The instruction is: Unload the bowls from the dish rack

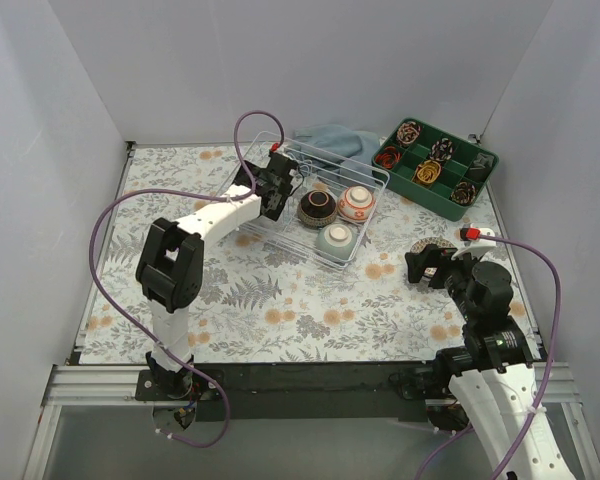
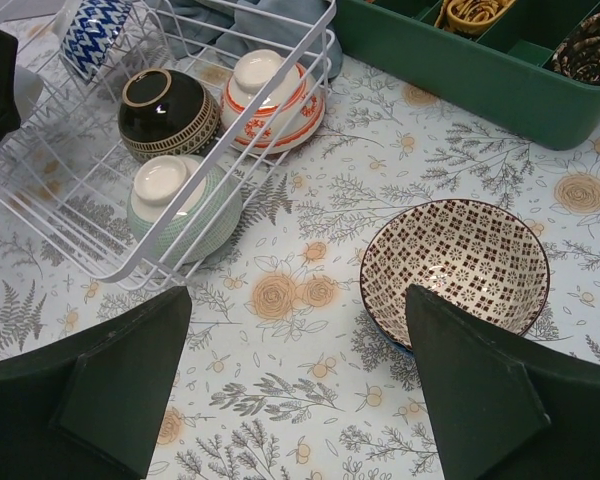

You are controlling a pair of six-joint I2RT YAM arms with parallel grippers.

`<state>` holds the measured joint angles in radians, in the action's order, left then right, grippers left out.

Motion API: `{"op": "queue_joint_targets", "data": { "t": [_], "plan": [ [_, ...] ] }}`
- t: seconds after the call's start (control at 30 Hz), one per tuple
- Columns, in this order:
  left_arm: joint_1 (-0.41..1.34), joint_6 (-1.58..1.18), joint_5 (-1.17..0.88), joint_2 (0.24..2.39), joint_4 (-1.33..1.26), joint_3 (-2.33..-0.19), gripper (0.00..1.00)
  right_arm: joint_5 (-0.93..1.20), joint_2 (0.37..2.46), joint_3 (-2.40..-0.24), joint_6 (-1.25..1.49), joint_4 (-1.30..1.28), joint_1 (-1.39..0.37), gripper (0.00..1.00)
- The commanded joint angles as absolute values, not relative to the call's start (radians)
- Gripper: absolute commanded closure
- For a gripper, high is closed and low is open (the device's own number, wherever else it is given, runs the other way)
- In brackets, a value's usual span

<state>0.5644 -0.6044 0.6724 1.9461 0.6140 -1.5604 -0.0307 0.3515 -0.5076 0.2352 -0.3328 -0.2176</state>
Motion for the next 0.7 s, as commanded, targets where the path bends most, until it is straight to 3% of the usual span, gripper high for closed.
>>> {"op": "queue_joint_targets", "data": {
  "t": [0.0, 0.47, 0.67],
  "plan": [
    [0.542, -0.584, 0.692, 1.944, 0.606, -1.606, 0.02, -0.034, 0.359, -0.502, 0.222, -0.279, -0.229, 0.04],
    [0.515, -0.56, 0.615, 1.957, 0.592, -1.626, 0.02, -0.028, 0.367, -0.497, 0.218, -0.279, -0.238, 0.05],
    [0.515, -0.563, 0.595, 1.991, 0.624, -1.666, 0.07, -0.02, 0.377, -0.497, 0.215, -0.276, -0.239, 0.06]
  ]
}}
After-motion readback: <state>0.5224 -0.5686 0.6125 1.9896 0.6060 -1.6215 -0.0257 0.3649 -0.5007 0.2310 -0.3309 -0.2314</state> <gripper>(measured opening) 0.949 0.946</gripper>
